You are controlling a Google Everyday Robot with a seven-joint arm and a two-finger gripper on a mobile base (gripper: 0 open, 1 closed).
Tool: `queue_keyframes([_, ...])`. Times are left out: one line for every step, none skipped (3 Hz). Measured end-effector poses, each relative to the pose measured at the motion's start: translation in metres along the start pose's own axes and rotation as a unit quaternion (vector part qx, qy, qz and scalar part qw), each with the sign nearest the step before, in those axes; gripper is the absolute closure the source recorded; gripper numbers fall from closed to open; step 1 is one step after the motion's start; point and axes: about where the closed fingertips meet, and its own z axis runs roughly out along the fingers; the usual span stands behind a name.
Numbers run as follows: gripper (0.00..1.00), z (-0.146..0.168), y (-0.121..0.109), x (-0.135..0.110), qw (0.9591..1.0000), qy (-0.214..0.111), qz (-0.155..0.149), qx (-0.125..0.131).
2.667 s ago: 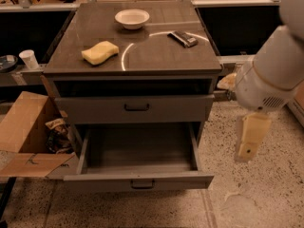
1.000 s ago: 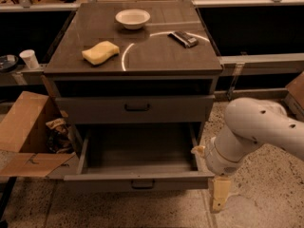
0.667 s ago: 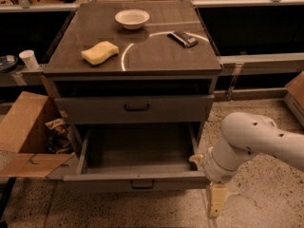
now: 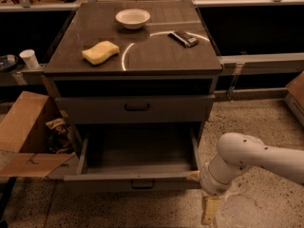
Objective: Close middle drawer
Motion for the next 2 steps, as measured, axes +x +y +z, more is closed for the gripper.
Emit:
queue_keyframes([0.40,0.031,-0.003,0.019,0.9998,-0.005,0.012,-0.016])
queue_keyframes([0.71,0.065,-0.029,0.034,0.9995,0.005,0.024,-0.020])
